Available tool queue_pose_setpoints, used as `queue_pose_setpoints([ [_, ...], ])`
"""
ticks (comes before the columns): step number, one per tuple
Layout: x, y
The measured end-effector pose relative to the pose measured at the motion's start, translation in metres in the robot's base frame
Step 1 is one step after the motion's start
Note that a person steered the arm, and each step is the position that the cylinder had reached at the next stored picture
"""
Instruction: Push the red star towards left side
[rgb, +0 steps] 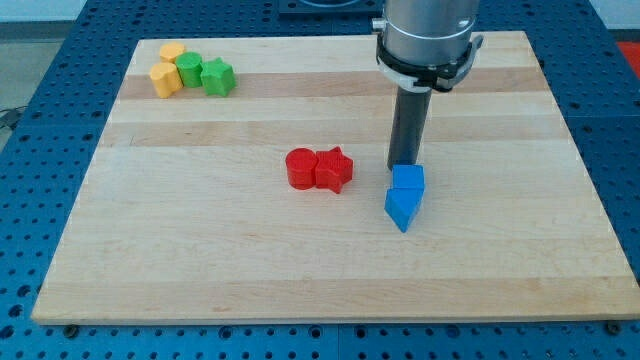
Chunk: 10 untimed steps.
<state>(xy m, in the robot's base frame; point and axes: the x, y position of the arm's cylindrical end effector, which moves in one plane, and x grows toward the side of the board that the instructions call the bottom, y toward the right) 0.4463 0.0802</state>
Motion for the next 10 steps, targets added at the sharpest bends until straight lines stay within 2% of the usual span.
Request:
queue_pose_setpoints([
  [2, -0.004, -0.007],
  [3, -0.006, -0.048],
  [4, -0.007, -0.061],
  [6, 0.043, -0.057],
  [7, 0.043, -0.087],
  [10, 0.02, -0.103],
])
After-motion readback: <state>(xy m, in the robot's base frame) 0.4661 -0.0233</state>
